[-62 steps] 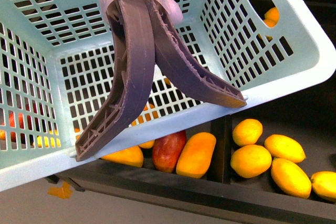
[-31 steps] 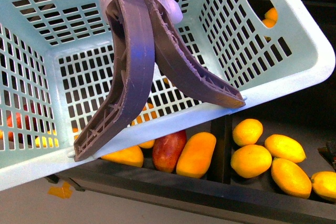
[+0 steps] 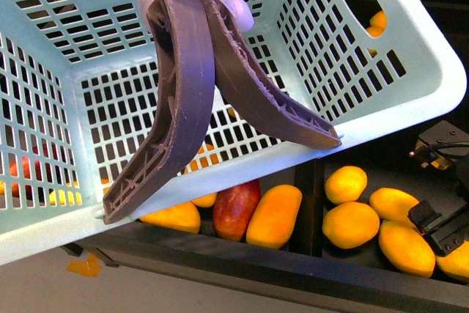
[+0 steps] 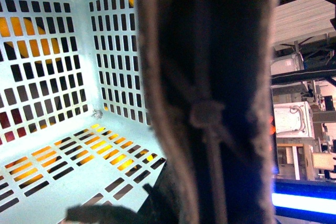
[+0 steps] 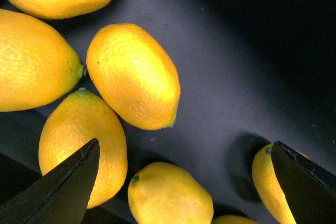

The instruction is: Pick lemon and mango into basket

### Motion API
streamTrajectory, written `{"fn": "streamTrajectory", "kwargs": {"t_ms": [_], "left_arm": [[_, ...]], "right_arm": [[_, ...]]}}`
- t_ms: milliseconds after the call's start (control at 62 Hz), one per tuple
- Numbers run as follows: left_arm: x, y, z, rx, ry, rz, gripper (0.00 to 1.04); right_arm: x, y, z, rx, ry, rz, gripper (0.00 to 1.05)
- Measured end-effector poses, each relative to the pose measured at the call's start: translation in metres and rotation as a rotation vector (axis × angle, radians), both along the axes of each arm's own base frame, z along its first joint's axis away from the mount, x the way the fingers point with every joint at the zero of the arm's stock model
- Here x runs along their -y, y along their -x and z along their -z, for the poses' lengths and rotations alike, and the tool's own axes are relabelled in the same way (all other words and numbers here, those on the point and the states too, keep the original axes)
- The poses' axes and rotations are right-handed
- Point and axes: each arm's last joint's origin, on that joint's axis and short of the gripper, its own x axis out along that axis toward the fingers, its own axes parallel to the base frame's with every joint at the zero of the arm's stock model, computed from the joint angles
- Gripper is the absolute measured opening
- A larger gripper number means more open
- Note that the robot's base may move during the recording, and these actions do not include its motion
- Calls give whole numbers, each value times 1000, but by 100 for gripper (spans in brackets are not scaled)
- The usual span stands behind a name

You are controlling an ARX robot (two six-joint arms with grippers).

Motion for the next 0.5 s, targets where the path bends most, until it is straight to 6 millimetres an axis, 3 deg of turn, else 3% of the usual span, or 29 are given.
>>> {"fn": "streamTrajectory", "kwargs": {"t_ms": [500], "left_arm": [[0,0,0,0,0,0,4]], "right_arm": [[-13,-27,19,-49,-18,-86,96]]}}
